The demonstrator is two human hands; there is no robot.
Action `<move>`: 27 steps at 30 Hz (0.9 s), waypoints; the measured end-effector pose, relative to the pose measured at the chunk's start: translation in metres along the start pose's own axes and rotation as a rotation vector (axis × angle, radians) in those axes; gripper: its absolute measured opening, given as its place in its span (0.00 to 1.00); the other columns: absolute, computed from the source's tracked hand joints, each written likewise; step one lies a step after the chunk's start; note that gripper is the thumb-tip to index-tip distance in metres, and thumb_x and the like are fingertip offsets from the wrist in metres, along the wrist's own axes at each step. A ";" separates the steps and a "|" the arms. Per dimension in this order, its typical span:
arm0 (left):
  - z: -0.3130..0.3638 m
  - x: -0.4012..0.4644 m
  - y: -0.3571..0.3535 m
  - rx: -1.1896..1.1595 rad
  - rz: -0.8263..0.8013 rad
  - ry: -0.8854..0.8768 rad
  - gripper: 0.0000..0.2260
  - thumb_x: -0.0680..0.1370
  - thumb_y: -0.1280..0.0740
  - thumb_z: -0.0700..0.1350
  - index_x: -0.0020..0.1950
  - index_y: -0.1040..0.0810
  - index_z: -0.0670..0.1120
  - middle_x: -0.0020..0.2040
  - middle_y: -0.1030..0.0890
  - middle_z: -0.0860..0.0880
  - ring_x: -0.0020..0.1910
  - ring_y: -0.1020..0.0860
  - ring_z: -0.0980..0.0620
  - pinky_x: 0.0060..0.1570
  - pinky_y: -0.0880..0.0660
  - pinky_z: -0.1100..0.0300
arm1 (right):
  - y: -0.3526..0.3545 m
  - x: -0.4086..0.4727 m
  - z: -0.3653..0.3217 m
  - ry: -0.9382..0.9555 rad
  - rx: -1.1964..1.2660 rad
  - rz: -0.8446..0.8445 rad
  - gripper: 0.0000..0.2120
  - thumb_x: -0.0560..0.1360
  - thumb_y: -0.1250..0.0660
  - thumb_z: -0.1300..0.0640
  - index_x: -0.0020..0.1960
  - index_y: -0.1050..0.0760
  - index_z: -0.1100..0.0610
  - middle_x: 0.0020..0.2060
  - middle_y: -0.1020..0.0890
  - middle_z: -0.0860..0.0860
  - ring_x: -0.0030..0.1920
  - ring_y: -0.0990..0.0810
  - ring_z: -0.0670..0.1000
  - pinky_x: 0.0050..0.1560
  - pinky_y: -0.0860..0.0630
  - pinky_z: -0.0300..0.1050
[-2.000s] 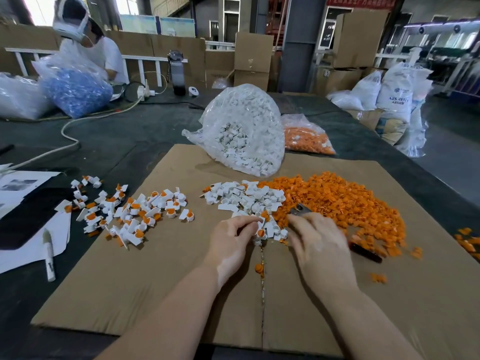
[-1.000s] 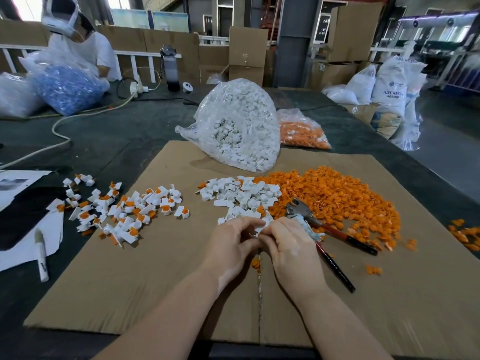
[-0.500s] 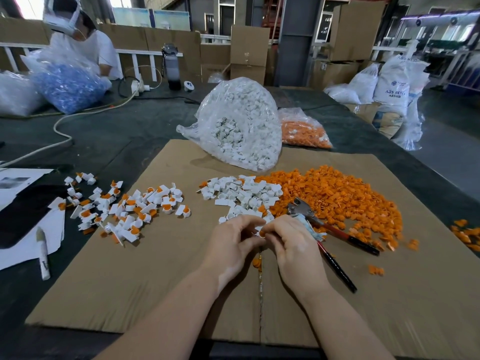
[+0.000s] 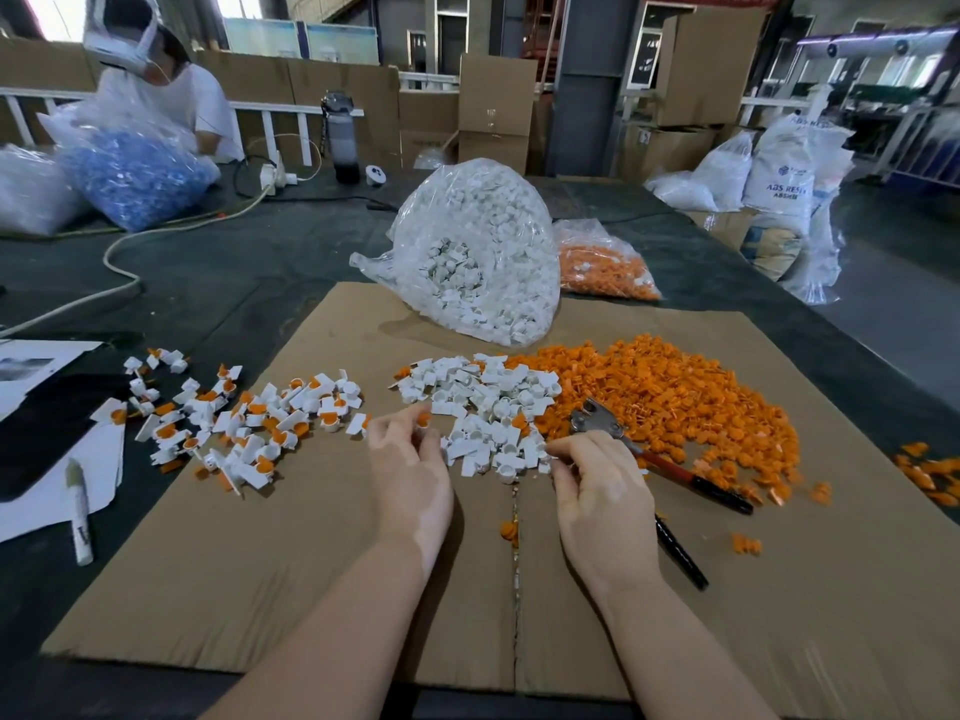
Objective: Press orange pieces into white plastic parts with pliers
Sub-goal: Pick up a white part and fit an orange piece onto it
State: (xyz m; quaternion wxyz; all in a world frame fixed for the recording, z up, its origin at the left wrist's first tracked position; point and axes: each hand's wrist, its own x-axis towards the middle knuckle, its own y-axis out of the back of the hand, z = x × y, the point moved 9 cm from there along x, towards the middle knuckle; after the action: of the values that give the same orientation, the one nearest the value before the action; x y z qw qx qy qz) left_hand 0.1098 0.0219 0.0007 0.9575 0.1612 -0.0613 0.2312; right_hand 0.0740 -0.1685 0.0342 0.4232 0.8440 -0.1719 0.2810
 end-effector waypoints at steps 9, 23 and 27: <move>-0.014 0.018 0.013 0.558 -0.042 0.029 0.21 0.79 0.39 0.42 0.73 0.37 0.42 0.71 0.39 0.42 0.69 0.39 0.42 0.68 0.41 0.52 | -0.001 -0.001 0.004 -0.025 -0.126 0.018 0.09 0.67 0.28 0.72 0.41 0.20 0.59 0.37 0.19 0.52 0.40 0.20 0.56 0.42 0.28 0.51; 0.029 -0.012 -0.037 0.488 -0.228 -0.430 0.08 0.77 0.35 0.51 0.54 0.19 0.53 0.51 0.26 0.56 0.57 0.33 0.55 0.49 0.45 0.63 | -0.013 0.017 0.001 0.012 -0.234 -0.034 0.06 0.69 0.27 0.66 0.44 0.19 0.57 0.40 0.19 0.51 0.42 0.21 0.56 0.45 0.32 0.51; 0.030 -0.021 -0.053 0.534 -0.325 -0.521 0.11 0.77 0.36 0.54 0.56 0.19 0.55 0.45 0.29 0.57 0.54 0.31 0.54 0.52 0.39 0.61 | -0.029 0.033 -0.001 0.024 -0.295 -0.180 0.09 0.75 0.33 0.62 0.54 0.21 0.55 0.49 0.21 0.52 0.52 0.26 0.55 0.52 0.38 0.49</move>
State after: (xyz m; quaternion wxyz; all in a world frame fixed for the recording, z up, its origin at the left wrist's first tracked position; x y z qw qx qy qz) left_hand 0.1148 -0.0419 0.0104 0.8585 0.4649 -0.2135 0.0359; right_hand 0.1153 -0.1529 0.0373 0.5681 0.7813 -0.1300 0.2236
